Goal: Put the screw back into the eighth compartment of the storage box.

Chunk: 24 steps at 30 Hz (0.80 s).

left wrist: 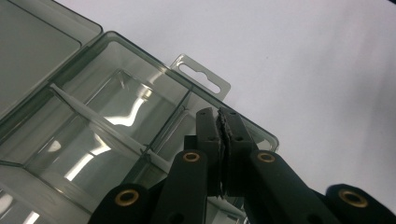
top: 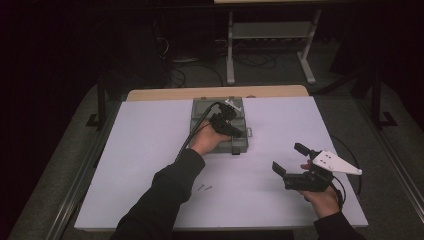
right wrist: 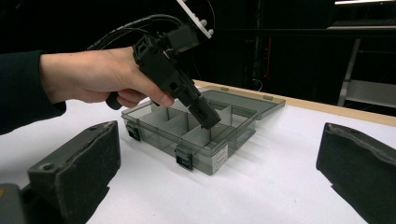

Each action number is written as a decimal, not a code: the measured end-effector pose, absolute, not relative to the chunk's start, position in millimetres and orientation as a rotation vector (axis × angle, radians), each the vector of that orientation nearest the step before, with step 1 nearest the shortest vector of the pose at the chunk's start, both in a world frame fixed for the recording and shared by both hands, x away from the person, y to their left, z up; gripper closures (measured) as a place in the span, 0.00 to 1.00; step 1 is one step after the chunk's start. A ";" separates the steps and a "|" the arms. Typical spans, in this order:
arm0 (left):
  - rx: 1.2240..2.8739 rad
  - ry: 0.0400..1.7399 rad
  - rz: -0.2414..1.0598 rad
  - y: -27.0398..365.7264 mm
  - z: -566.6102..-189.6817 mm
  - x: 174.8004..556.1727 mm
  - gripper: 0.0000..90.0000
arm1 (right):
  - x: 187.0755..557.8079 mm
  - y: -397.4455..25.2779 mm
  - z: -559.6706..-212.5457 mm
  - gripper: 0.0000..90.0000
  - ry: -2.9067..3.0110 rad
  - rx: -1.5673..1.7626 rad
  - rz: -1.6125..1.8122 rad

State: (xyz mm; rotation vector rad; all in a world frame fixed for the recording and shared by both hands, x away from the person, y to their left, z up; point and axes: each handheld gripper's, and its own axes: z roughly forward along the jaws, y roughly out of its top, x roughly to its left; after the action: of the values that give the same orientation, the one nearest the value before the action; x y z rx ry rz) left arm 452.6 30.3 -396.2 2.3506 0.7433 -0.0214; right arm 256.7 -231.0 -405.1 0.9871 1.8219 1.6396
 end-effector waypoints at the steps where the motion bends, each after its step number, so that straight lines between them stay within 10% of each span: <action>1: 2.351 0.743 -0.021 30.3 -396.2 452.6 0.98 | 256.7 -231.0 -405.1 0.00 1.822 0.987 1.640; 10: 2.366 0.735 -0.026 28.5 -399.1 452.3 0.95 | 256.5 -230.8 -404.9 0.00 1.820 0.987 1.642; 24: 2.283 0.716 0.011 42.1 -379.2 445.1 0.34 | 255.9 -230.7 -404.9 0.00 1.820 0.987 1.644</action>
State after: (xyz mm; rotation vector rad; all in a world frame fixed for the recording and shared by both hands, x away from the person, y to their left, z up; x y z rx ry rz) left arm 445.1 42.1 -379.2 2.2834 0.7158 0.0110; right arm 255.9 -230.7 -404.9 0.9868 1.8201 1.6441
